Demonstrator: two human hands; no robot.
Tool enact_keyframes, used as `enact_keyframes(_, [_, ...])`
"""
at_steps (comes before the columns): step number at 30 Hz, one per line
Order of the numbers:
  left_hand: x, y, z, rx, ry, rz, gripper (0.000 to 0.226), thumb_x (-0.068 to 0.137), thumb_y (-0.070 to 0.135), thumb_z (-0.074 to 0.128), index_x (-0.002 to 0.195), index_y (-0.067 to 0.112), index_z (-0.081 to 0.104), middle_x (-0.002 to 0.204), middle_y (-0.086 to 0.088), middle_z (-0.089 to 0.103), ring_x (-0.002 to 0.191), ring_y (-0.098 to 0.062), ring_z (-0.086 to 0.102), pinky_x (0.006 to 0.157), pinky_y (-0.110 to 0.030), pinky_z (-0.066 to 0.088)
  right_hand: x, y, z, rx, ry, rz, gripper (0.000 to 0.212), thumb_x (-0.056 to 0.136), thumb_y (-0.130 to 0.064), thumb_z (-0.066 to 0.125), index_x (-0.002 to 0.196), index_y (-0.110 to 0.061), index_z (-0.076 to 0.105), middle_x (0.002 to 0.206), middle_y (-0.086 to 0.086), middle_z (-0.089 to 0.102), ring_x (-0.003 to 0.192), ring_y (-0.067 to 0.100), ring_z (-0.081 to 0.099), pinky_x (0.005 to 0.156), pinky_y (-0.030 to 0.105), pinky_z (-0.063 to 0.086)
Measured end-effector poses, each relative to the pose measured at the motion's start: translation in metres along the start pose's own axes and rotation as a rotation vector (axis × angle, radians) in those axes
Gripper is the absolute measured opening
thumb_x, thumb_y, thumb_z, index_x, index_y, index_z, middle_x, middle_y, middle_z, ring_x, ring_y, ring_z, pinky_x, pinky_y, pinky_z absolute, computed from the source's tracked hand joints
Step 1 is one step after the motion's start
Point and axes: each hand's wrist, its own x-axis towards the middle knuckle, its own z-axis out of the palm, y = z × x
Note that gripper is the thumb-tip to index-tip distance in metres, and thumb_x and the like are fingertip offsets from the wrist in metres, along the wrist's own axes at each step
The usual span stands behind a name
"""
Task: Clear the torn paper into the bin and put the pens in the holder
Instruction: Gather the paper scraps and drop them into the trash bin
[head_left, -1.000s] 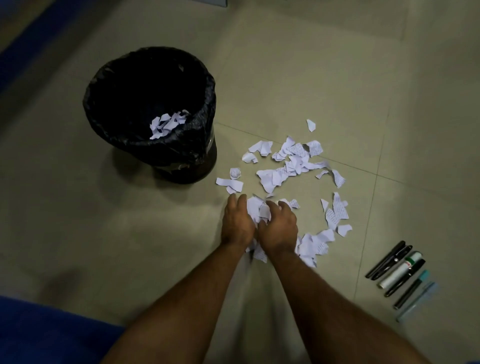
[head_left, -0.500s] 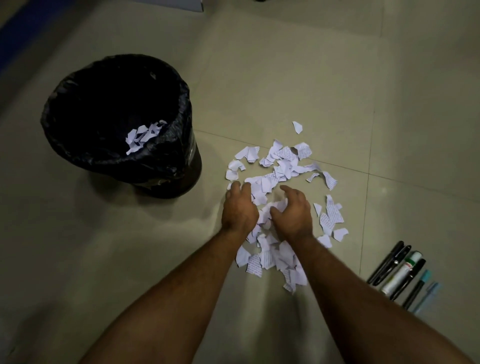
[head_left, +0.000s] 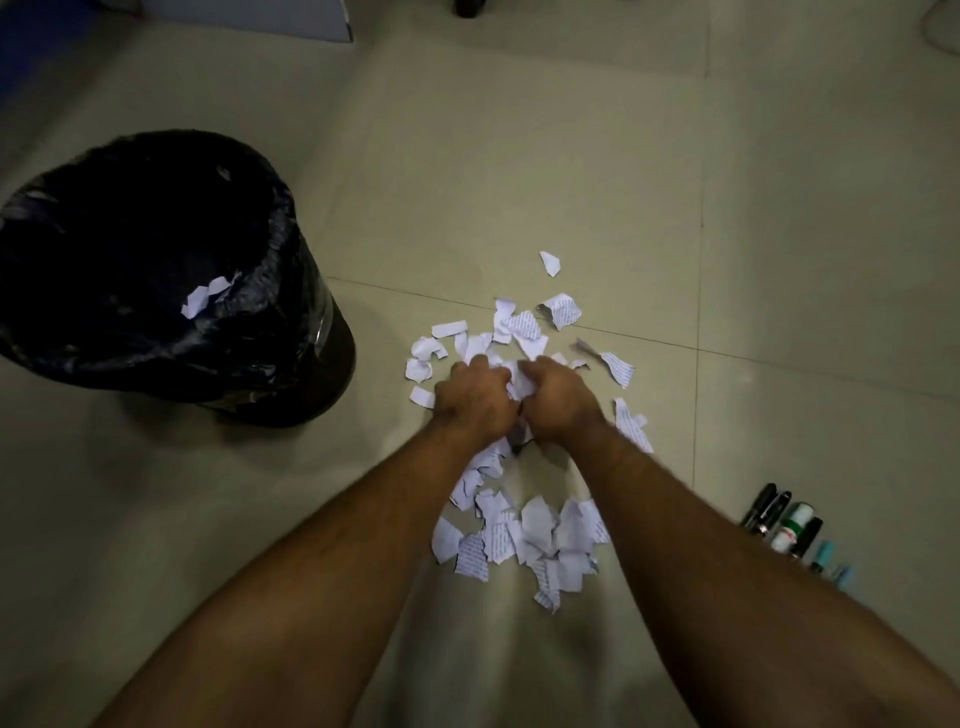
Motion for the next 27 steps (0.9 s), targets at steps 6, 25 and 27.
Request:
enact_keyframes(6, [-0.037,-0.025,0.005,0.136,-0.039,-0.051,0.086,0.075,0.054,0.065,0.149,0.029,0.027,0.153,-0.013,0.028,0.138,-0.036,0.032,0.101,-0.05,0.04,-0.04,0.0,0.009,-0.081,-0.032,-0.02,0.082,0.075,-0.038,0.064,0.151,-0.021,0.037,0.153,0.012,0.04,0.137,0.035,0.04,0.108,0.045,0.041])
enact_keyframes(25, [-0.064,-0.018,0.029,0.033,0.054,-0.196,0.021,0.092,0.02,0.061,0.111,0.014,0.066,0.117,-0.01,0.064,0.102,-0.026,0.064,0.086,-0.031,0.051,-0.064,-0.002,0.036,-0.103,0.141,-0.012,0.024,0.088,-0.013,0.057,0.105,-0.016,0.074,0.101,0.011,0.071,0.091,0.032,0.065,0.075,0.031,0.048])
enact_keyframes(27, [-0.066,-0.018,0.026,-0.112,0.121,-0.278,0.016,0.091,0.016,0.06,0.102,0.011,0.071,0.11,-0.011,0.07,0.098,-0.028,0.067,0.082,-0.031,0.051,-0.064,-0.002,0.03,0.026,0.168,0.039,0.022,0.087,-0.011,0.057,0.099,-0.013,0.076,0.096,0.013,0.074,0.089,0.034,0.066,0.074,0.03,0.047])
